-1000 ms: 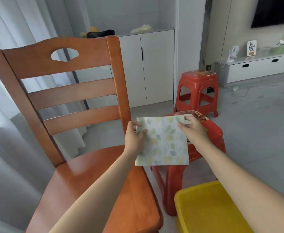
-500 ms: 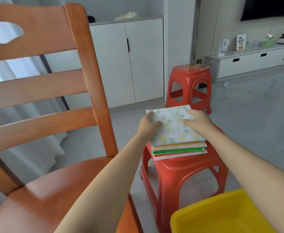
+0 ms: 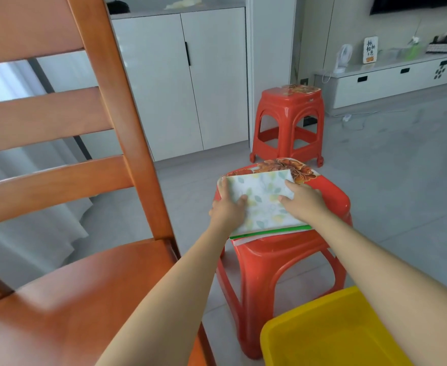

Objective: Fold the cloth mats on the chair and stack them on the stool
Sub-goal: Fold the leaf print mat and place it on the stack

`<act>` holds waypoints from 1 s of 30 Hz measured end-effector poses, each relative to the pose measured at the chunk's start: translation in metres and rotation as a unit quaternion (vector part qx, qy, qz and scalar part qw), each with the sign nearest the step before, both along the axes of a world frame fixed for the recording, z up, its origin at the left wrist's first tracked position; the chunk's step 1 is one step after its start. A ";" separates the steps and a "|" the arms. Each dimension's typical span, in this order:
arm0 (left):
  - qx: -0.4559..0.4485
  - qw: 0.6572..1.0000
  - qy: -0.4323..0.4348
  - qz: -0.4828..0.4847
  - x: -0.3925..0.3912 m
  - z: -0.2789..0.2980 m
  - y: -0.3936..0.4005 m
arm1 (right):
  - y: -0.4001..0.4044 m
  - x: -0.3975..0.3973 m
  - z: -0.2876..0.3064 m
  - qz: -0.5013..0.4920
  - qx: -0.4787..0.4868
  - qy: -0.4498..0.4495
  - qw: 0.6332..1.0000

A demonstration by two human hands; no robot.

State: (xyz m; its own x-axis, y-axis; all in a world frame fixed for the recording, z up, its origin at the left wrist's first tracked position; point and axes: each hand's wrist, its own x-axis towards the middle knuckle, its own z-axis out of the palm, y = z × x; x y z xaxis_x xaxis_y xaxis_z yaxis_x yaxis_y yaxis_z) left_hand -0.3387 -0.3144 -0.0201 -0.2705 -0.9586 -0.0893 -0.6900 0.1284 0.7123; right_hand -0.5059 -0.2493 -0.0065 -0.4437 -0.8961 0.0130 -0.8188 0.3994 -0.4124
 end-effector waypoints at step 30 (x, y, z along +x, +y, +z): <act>0.159 0.982 0.093 -0.038 -0.006 -0.108 0.288 | 0.290 -0.007 -0.114 -0.048 0.045 -0.179 0.982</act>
State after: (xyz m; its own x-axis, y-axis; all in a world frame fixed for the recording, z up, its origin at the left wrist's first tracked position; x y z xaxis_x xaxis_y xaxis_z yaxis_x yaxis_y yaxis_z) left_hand -0.3446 -0.0264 -0.1278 -0.3808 -0.8664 -0.3230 -0.5407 -0.0747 0.8379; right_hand -0.5133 0.0410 -0.1202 -0.4877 -0.8403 -0.2369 -0.5849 0.5160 -0.6258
